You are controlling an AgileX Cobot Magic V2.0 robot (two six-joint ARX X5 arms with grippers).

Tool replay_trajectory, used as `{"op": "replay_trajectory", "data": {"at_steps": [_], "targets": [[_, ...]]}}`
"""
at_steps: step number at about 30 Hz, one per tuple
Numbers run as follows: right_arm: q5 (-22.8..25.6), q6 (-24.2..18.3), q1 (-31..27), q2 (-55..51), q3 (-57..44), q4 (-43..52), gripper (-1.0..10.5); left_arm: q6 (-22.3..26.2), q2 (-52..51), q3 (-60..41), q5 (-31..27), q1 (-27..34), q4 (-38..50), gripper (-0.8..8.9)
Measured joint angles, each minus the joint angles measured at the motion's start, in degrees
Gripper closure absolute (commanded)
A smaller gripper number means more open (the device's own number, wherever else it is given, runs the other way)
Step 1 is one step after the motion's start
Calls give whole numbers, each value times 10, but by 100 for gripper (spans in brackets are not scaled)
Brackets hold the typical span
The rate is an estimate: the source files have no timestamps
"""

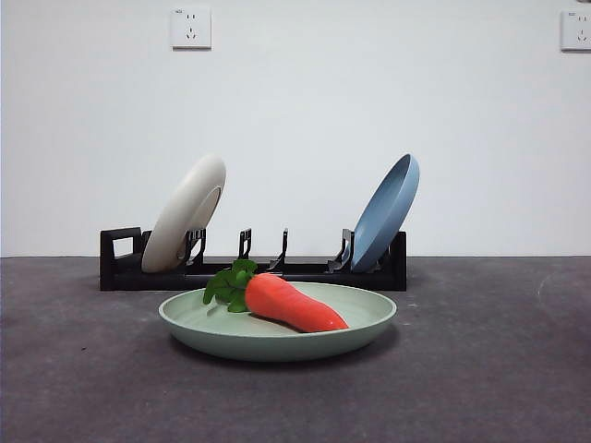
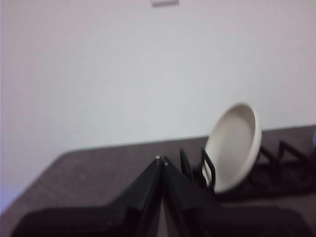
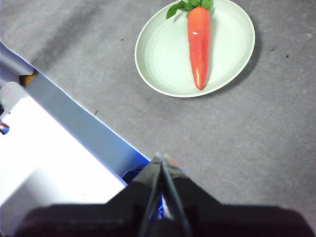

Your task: Take the green plate from the plate rack,put the plate on the table,take the carrot from the table,put the carrot in the plate

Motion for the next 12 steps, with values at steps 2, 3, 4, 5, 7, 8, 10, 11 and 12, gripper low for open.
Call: {"op": "replay_trajectory", "data": {"at_steps": [2,3,4,5,7,8,10,11,12], "targets": [[0,0,0,0,0,0,946,-11,-20,-31,0,0,0,816],[0,0,0,0,0,0,946,-16,-28,-43,0,0,0,817],[0,0,0,0,0,0,946,-22,-37,-56,0,0,0,816],[0,0,0,0,0,0,946,-27,-44,-66,0,0,-1,817],[0,0,0,0,0,0,946,-37,-55,-70,0,0,-26,816],[0,0,0,0,0,0,946,-41,-60,-70,0,0,-39,817],[0,0,0,0,0,0,946,-45,-67,-70,0,1,-67,816],[0,0,0,0,0,0,946,-47,-69,-70,0,2,-85,816],[0,0,0,0,0,0,946,-49,-70,-70,0,2,-101,817]]}}
